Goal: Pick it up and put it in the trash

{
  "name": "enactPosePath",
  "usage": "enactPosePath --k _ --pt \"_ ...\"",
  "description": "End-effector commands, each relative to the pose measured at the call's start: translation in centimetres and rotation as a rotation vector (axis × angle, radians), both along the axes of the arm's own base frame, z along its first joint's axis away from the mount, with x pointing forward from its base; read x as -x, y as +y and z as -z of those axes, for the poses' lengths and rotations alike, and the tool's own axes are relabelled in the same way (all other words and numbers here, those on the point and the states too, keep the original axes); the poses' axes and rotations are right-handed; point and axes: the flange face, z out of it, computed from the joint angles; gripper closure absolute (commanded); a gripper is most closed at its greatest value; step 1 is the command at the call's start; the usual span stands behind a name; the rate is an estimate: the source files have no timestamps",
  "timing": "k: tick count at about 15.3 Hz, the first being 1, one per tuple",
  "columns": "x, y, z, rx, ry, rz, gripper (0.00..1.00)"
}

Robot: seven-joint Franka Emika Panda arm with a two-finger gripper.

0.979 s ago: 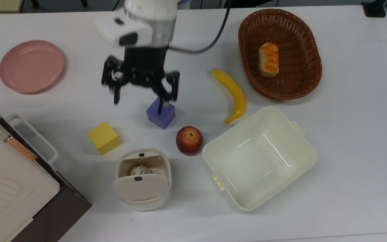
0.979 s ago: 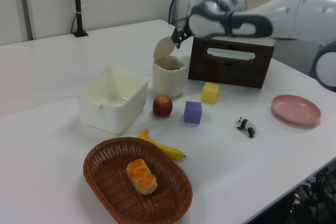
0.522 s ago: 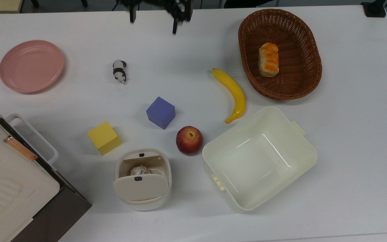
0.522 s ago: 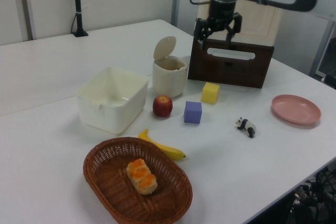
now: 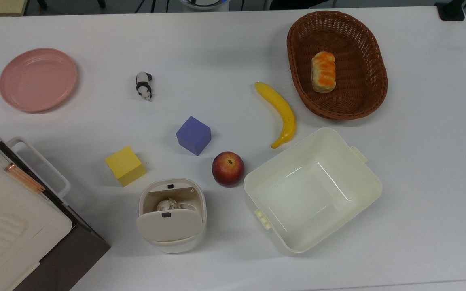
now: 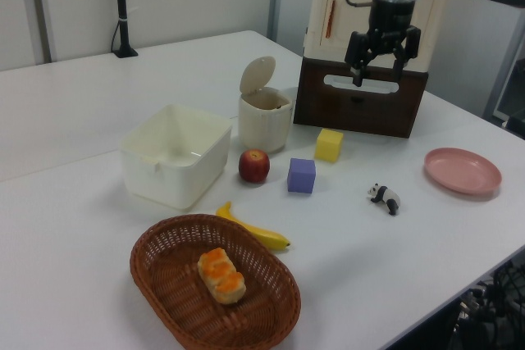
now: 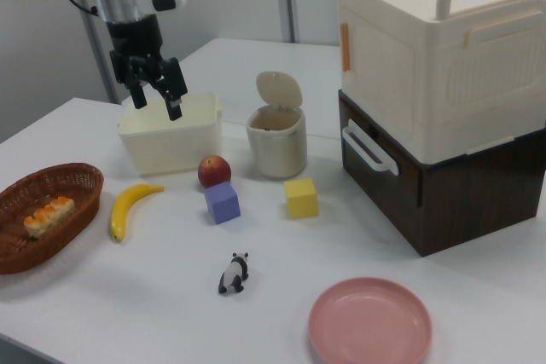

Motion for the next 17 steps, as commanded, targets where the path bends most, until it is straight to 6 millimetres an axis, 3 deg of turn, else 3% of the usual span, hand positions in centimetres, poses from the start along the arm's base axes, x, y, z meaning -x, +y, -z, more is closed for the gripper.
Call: enactPosePath --k 1,6,10,17 --pt "0.6 0.4 0.8 -0.044 0.025 -0.004 0.0" --pt "-0.6 -0.4 2.1 -0.102 0.036 0.04 0.0" --pt "-1.4 0.6 3.1 -0.1 0.052 0.024 0.0" --pt "-1.9 0.8 3.4 -0.099 0.046 0.02 0.0"
